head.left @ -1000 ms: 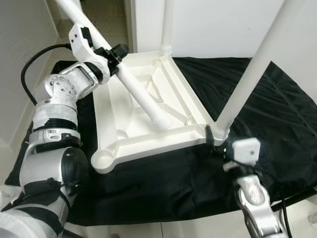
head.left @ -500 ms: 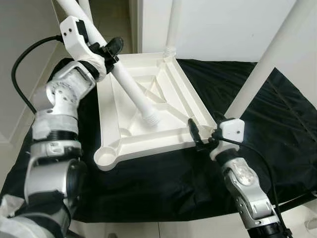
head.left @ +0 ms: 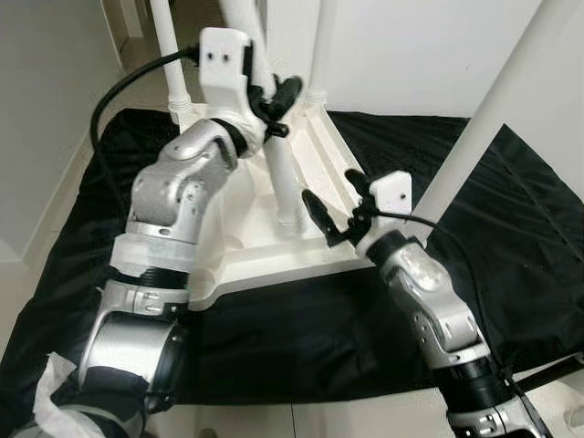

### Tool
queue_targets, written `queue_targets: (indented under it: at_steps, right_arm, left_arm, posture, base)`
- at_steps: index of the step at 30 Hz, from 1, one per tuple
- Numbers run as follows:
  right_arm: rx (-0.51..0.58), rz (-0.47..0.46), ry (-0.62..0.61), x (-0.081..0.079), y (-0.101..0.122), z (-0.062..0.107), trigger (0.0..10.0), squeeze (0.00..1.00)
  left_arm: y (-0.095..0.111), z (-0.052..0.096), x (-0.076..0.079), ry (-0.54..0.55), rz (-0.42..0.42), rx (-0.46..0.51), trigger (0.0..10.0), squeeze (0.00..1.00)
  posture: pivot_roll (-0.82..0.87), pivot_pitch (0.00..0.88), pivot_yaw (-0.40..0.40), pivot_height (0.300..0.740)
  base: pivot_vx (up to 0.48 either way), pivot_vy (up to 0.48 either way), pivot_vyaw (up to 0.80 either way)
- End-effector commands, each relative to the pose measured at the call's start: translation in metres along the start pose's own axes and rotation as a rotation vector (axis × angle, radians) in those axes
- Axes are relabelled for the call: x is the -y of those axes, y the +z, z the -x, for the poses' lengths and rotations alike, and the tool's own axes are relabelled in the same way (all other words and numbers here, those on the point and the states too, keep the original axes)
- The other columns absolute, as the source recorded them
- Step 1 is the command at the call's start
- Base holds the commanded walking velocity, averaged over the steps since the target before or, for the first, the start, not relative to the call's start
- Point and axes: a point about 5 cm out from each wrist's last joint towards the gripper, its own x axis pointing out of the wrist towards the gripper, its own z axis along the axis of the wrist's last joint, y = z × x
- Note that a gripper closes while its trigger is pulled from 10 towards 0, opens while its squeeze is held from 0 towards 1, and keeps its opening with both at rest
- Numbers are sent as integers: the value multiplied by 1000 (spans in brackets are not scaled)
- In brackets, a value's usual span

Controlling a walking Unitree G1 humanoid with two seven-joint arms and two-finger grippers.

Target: Building children table

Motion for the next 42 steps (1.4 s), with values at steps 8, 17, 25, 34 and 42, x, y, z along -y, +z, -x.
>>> queue_targets:
  at_steps: [8,17,25,34,42]
  right_arm:
    - [-76,24,38,-2,-12,-11,10000,0]
    - [-100,36,81,-3,-16,-20,10000,0]
    - [-138,74,143,-7,-24,-42,10000,0]
    - [-131,110,163,-7,-21,-57,10000,0]
    - [-119,108,191,-9,-19,-66,0,0]
  left_arm:
    - [11,-3,17,-22,-41,49,10000,0]
    - [15,-5,22,-29,-53,65,10000,0]
    - [16,-4,31,-40,-67,71,10000,0]
    - [17,-6,44,-57,-41,82,10000,0]
    - [16,-6,51,-71,-44,77,10000,0]
  posture:
    - [-2,19,-31,740]
    - [15,13,-34,740]
    - [43,10,-53,740]
    - [49,14,-65,740]
    - [53,26,-69,740]
  base:
    - [0,0,0]
    - [0,0,0]
    - [0,0,0]
    - [0,0,0]
    - [0,0,0]
